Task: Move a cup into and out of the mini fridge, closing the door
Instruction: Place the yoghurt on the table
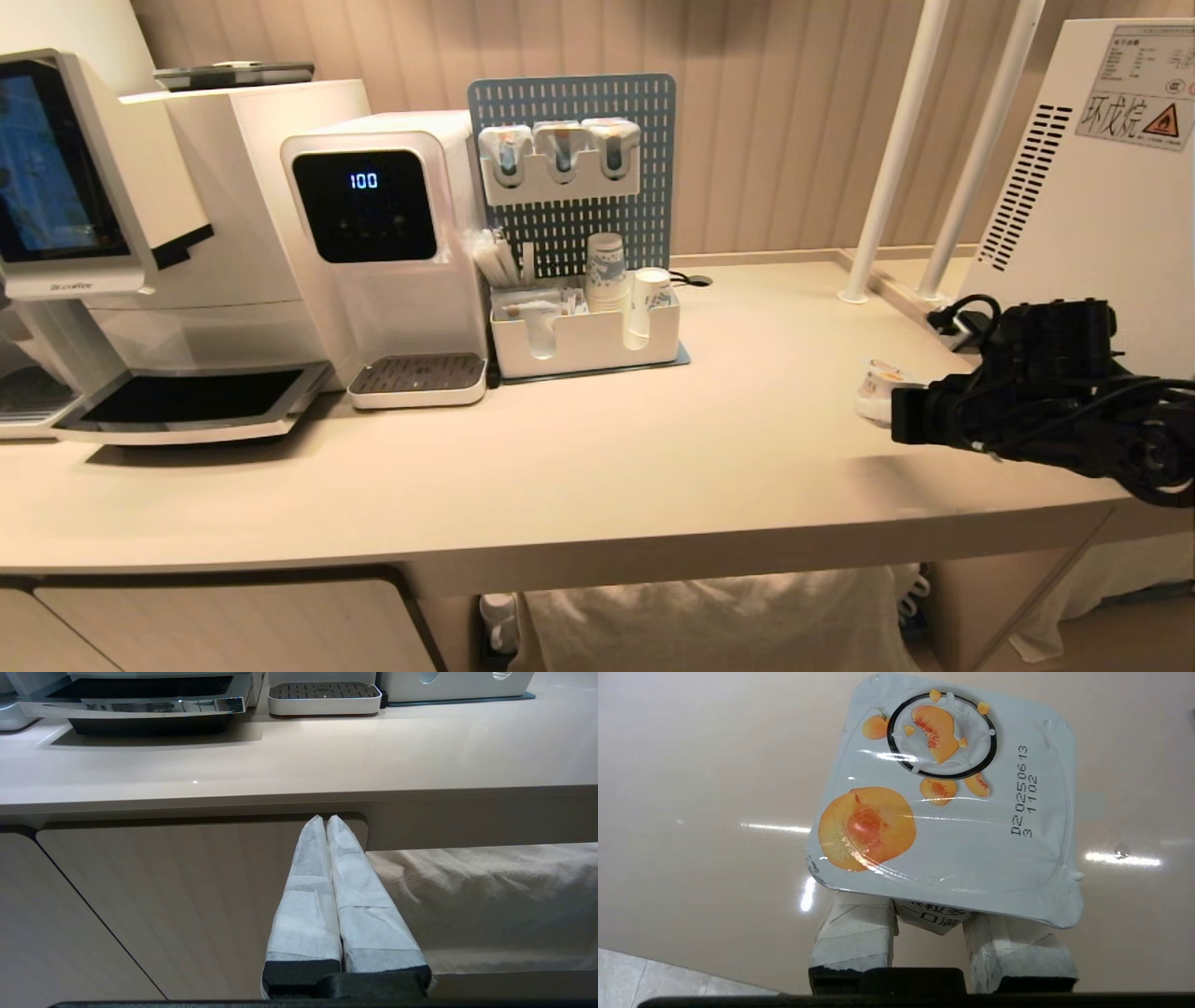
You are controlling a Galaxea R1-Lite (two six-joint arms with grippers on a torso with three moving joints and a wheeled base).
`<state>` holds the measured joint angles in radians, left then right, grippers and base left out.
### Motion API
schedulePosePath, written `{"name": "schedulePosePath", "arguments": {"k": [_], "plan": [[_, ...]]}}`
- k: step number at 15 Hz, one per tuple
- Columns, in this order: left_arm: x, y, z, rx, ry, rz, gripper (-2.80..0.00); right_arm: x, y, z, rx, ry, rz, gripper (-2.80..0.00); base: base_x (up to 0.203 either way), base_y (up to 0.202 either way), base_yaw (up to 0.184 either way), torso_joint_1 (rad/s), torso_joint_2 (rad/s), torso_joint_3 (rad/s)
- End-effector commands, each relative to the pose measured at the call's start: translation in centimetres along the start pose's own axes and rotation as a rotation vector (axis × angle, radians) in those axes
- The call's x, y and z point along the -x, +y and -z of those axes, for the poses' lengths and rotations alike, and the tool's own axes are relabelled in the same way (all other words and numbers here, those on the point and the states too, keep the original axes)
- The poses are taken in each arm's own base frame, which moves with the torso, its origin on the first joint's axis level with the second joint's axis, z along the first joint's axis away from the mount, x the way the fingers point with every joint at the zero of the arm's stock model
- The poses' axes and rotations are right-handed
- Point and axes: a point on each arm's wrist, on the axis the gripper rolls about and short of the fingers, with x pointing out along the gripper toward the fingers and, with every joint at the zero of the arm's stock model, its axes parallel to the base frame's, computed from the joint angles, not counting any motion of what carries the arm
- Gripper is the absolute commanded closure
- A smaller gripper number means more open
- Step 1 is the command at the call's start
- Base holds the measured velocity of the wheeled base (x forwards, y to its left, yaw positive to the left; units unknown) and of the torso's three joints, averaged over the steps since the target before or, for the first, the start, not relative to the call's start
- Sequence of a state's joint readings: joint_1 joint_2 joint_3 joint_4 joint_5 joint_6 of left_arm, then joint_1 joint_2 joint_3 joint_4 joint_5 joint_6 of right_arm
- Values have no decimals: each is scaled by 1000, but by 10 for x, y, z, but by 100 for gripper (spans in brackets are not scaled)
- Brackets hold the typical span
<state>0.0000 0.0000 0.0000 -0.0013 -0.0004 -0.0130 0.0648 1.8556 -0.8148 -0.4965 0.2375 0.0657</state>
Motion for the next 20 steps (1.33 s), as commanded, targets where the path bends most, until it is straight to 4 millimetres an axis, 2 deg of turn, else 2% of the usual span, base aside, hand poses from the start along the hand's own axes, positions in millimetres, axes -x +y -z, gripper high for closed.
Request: {"name": "schedulePosePath", "arguments": {"k": [1,5,8,13,18,20], "plan": [[0,0,0,1,1,0,0,-20,-1,8,3,30,-8,0,0,0,0,0,0,0],[0,0,0,1,0,0,0,-51,4,14,24,31,-24,0,0,0,0,0,0,0],[0,0,0,1,0,0,0,-65,2,18,28,43,-26,0,0,0,0,0,0,0],[0,0,0,1,0,0,0,-74,1,18,57,41,-34,0,0,0,0,0,0,0],[0,0,0,1,0,0,0,-82,2,22,241,64,-40,0,0,0,0,0,0,0],[0,0,0,1,0,0,0,-80,3,22,249,68,-36,0,0,0,0,0,0,0]]}}
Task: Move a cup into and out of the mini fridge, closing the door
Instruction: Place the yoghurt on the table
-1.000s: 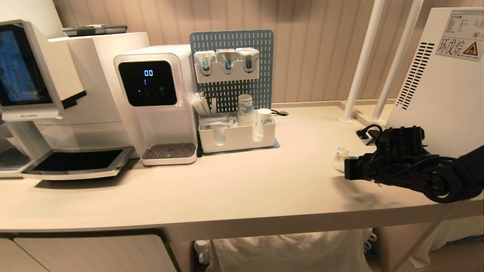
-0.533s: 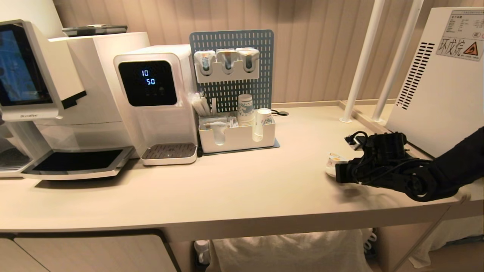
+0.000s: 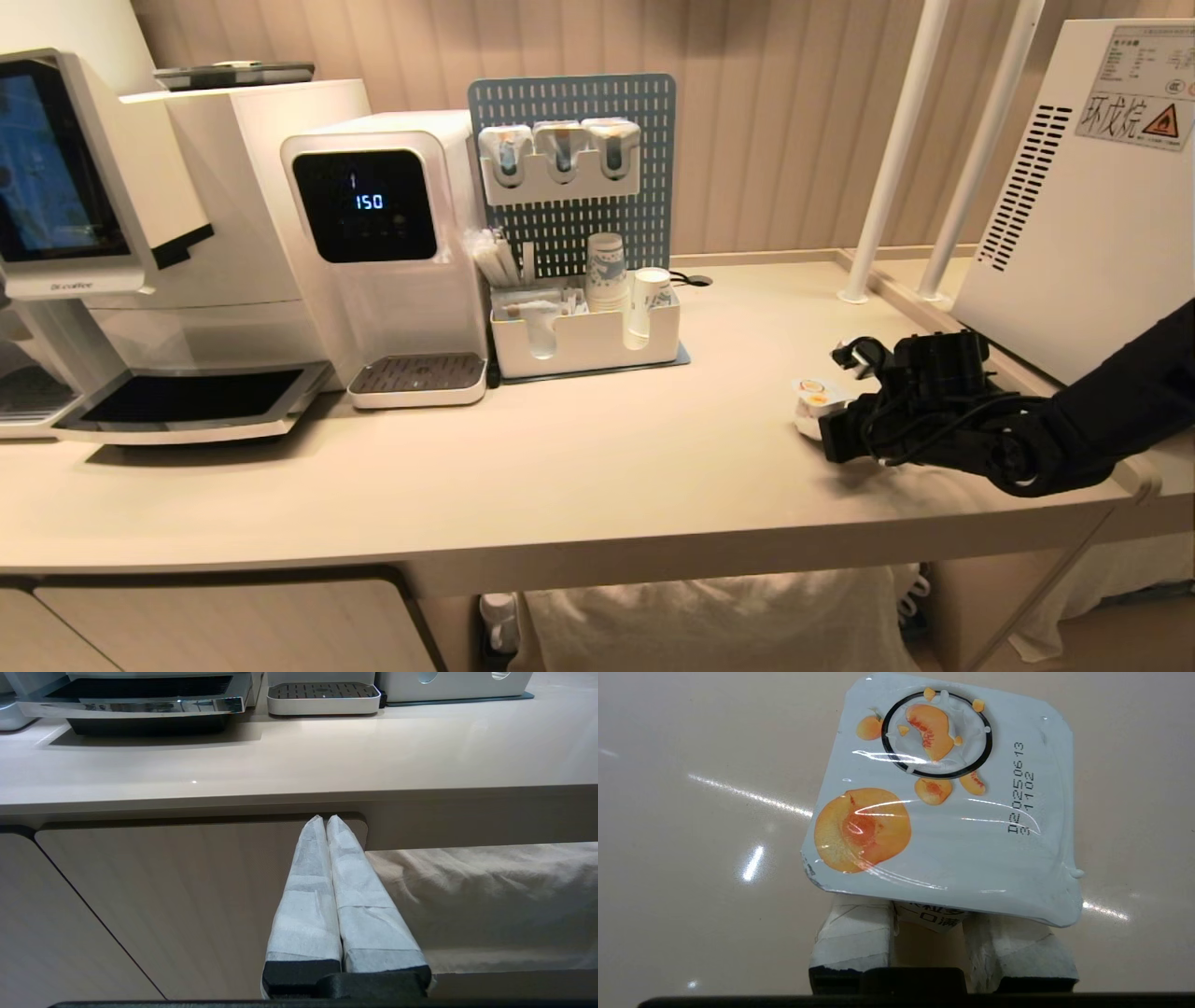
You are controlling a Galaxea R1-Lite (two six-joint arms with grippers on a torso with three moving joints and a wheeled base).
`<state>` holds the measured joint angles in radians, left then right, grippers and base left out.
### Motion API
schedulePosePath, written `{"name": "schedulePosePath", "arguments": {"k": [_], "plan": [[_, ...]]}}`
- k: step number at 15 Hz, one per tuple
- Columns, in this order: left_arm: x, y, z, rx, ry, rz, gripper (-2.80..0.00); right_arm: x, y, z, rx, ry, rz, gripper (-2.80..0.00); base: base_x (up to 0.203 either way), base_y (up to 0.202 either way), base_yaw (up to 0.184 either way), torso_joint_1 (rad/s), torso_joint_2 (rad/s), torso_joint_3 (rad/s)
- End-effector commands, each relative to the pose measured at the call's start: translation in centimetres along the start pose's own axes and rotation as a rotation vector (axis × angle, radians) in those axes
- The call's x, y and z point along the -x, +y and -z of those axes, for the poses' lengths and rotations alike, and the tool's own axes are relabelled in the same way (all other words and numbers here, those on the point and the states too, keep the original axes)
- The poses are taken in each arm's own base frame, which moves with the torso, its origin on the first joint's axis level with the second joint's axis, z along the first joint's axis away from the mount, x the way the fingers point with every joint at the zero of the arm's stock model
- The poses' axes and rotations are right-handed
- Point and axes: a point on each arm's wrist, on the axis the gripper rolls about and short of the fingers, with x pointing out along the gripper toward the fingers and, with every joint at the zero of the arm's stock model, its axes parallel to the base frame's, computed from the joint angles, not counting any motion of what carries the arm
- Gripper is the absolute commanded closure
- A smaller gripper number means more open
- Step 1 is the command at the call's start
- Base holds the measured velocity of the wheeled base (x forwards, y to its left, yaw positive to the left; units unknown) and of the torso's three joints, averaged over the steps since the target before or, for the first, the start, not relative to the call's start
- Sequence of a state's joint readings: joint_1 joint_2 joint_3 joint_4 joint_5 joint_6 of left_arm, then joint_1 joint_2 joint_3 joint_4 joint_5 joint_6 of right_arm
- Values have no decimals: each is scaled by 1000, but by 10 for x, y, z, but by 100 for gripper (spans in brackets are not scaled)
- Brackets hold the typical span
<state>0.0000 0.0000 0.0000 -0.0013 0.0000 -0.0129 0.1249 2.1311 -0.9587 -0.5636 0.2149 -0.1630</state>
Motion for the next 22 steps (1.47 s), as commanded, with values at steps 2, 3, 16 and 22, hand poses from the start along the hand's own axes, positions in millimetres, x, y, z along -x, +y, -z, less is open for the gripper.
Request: {"name": "schedulePosePath", "arguments": {"k": [2,3,16,22], "plan": [[0,0,0,1,0,0,0,4,0,-5,3,-3,18,0,0,0,0,0,0,0],[0,0,0,1,0,0,0,7,0,-7,5,-3,24,0,0,0,0,0,0,0],[0,0,0,1,1,0,0,13,2,-8,10,-23,39,0,0,0,0,0,0,0],[0,0,0,1,1,0,0,11,1,-9,15,-53,44,-280,0,0,0,0,0,0]]}}
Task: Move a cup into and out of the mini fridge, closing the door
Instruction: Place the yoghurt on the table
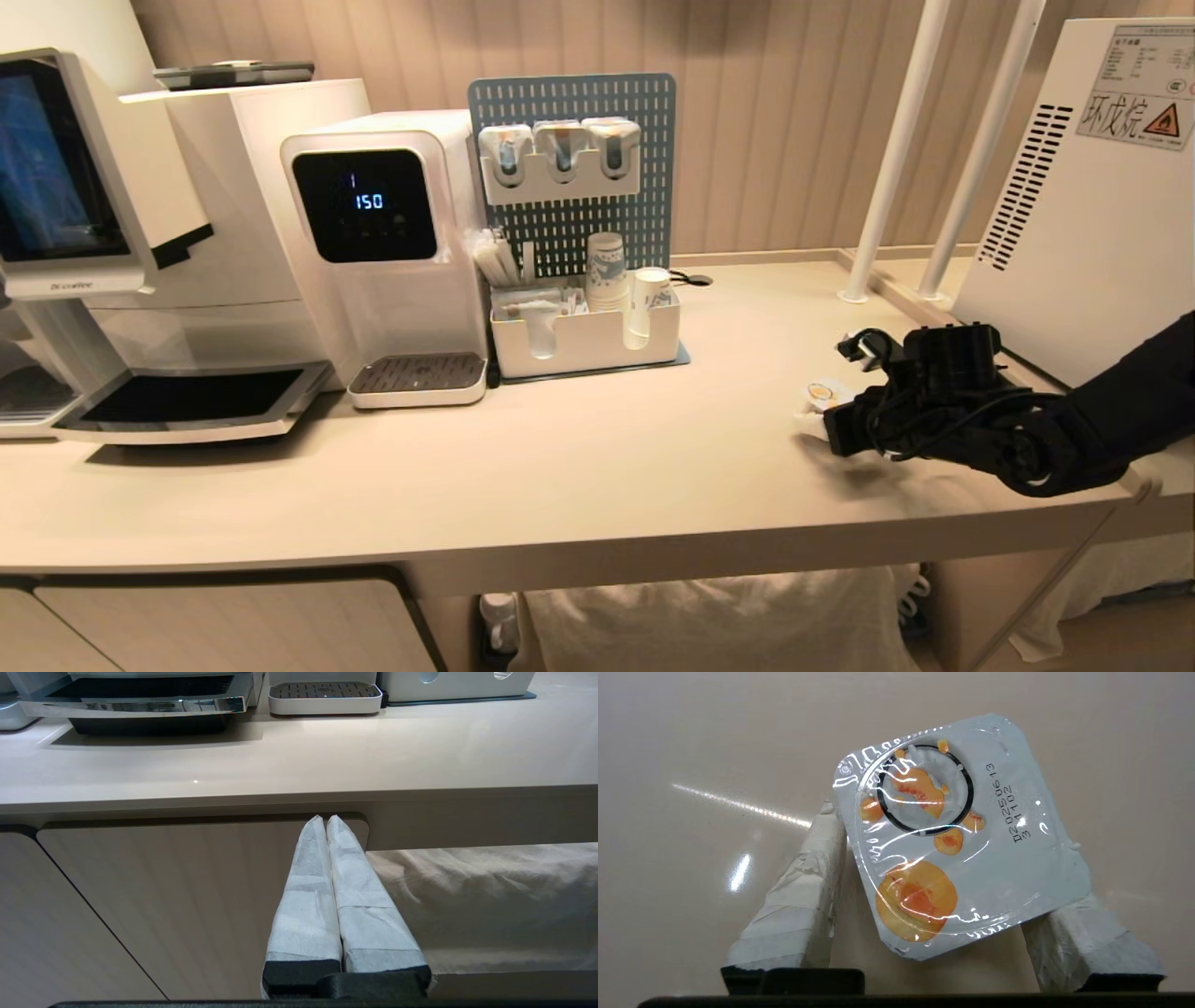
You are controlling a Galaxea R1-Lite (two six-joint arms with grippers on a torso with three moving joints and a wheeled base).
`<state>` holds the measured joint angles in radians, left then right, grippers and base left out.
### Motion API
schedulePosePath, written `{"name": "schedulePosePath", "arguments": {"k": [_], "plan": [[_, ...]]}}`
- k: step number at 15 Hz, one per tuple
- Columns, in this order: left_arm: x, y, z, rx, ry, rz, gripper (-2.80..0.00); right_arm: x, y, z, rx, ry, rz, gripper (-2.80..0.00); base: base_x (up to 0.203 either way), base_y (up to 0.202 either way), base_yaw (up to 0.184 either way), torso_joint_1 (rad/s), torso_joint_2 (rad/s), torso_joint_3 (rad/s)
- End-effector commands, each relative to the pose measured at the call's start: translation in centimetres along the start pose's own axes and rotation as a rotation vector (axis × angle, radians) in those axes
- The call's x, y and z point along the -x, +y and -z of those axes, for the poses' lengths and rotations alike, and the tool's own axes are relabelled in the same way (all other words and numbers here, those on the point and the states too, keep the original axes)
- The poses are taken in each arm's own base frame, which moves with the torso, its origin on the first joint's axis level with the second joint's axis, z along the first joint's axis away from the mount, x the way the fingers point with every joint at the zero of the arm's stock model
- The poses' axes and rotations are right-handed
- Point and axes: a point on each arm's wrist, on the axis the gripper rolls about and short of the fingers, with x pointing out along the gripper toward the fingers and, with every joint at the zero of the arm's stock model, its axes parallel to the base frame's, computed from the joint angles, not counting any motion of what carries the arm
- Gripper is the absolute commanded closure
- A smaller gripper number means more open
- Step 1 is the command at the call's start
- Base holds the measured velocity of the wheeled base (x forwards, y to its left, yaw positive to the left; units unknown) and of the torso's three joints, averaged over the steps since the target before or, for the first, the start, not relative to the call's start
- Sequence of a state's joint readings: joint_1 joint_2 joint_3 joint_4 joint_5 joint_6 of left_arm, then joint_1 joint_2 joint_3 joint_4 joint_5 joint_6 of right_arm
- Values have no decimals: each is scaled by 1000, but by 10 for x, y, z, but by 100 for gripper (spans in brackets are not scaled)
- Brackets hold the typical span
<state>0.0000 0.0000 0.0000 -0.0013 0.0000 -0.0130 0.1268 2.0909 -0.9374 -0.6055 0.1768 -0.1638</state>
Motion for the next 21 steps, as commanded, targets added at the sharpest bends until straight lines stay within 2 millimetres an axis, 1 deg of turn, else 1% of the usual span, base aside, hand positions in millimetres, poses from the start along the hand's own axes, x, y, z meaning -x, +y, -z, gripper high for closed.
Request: {"name": "schedulePosePath", "arguments": {"k": [1,6,9,12,14,16,18,21], "plan": [[0,0,0,1,1,0,0,2,0,-1,4,-12,0,-280,0,0,0,0,0,0],[0,0,0,1,0,0,0,9,0,0,0,-3,4,-280,0,0,0,0,0,0],[0,0,0,1,1,0,0,19,-3,-6,0,-16,68,-280,0,0,0,0,0,0],[0,0,0,1,0,0,0,36,-3,-12,-5,-20,128,-280,0,0,0,0,0,0],[0,0,0,1,1,0,0,56,-5,-13,-11,-8,141,-280,0,0,0,0,0,0],[0,0,0,1,0,0,0,84,-4,-17,-21,8,149,-280,0,0,0,0,0,0],[0,0,0,1,0,0,0,119,-1,-15,-37,53,169,-280,0,0,0,0,0,0],[0,0,0,1,0,0,0,175,7,-4,-54,107,271,-280,0,0,0,0,0,0]]}}
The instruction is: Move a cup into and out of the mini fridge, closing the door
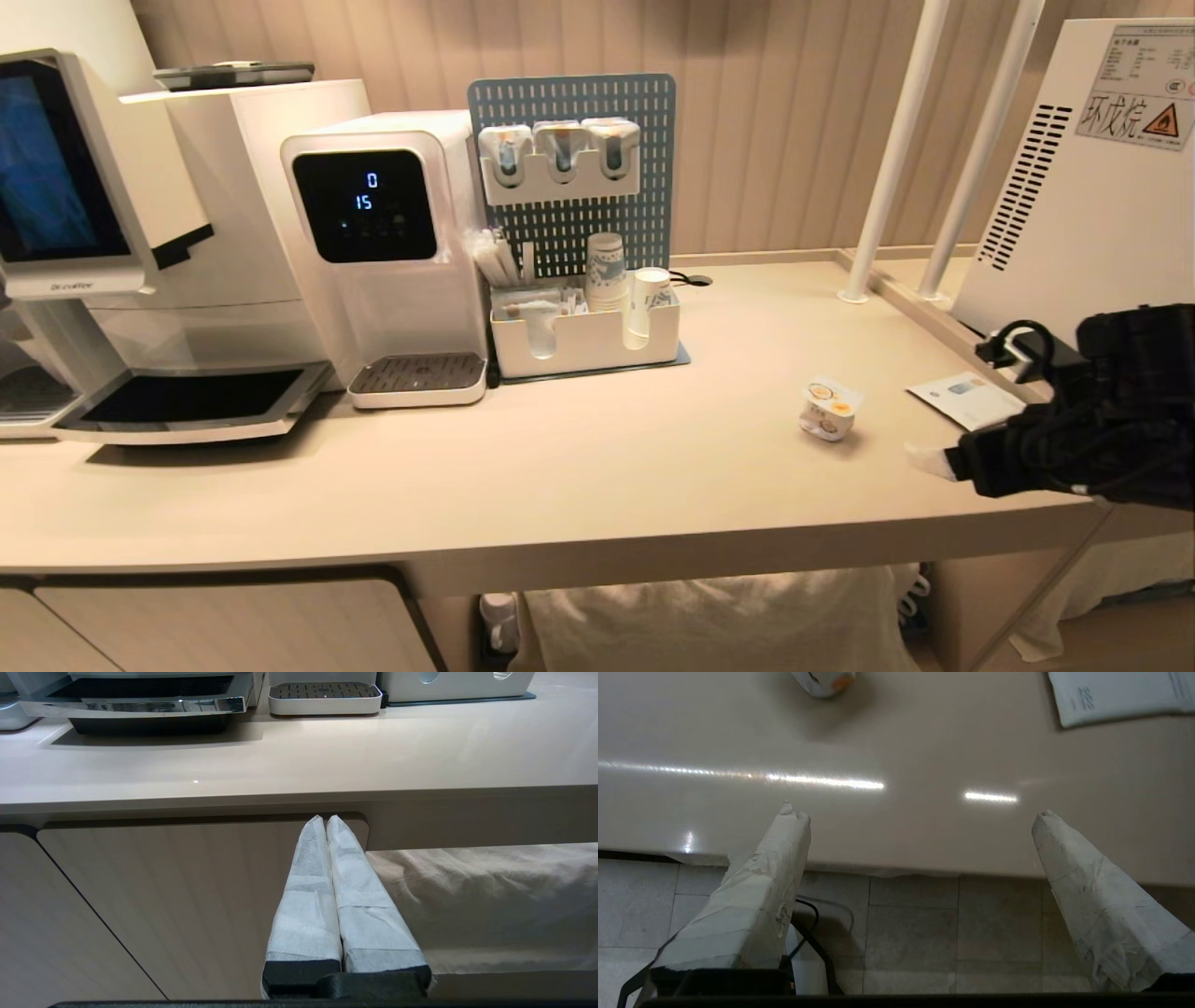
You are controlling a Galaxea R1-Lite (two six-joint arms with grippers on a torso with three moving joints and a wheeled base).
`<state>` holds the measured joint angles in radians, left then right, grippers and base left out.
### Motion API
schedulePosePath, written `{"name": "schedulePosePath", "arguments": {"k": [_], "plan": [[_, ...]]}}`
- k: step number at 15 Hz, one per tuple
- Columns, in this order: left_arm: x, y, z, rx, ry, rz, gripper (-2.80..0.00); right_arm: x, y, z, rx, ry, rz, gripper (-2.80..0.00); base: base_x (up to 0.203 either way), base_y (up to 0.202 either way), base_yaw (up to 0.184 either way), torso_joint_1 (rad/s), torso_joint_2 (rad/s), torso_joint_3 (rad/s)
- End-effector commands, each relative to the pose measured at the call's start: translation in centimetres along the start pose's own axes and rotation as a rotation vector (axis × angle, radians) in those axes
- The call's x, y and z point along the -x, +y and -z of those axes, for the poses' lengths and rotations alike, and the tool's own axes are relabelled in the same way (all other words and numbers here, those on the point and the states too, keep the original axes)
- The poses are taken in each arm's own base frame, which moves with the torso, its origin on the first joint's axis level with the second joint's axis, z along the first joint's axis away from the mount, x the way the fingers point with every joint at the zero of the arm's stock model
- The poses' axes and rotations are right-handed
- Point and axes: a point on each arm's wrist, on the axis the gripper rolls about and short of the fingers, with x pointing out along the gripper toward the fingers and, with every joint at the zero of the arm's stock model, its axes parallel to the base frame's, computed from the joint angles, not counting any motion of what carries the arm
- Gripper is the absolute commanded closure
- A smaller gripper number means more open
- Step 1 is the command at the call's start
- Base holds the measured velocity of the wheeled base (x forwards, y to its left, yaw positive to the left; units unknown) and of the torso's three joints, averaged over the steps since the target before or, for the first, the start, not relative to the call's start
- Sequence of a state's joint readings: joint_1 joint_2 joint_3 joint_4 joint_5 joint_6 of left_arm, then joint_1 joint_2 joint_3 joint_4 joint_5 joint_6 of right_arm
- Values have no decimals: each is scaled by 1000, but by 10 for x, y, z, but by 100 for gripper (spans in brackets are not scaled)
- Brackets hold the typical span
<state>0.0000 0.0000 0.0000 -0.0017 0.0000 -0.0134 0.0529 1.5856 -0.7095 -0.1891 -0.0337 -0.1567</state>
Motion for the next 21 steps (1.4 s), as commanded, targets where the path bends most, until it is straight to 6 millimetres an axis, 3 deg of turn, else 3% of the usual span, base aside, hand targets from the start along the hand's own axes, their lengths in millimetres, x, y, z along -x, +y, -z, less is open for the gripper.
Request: {"name": "schedulePosePath", "arguments": {"k": [1,6,10,15,21], "plan": [[0,0,0,0,2,0,0,51,-3,9,-10,-59,51,-280,0,0,0,0,0,0],[0,0,0,0,0,0,0,144,5,85,-25,-73,108,-280,0,0,0,0,0,0],[0,0,0,0,1,0,0,183,14,146,-38,-145,136,-280,0,0,0,0,0,0],[0,0,0,0,0,0,0,193,23,200,-73,-217,163,-280,0,0,0,0,0,0],[0,0,0,0,1,0,0,176,26,206,-128,-394,111,-280,0,0,0,0,0,0]]}}
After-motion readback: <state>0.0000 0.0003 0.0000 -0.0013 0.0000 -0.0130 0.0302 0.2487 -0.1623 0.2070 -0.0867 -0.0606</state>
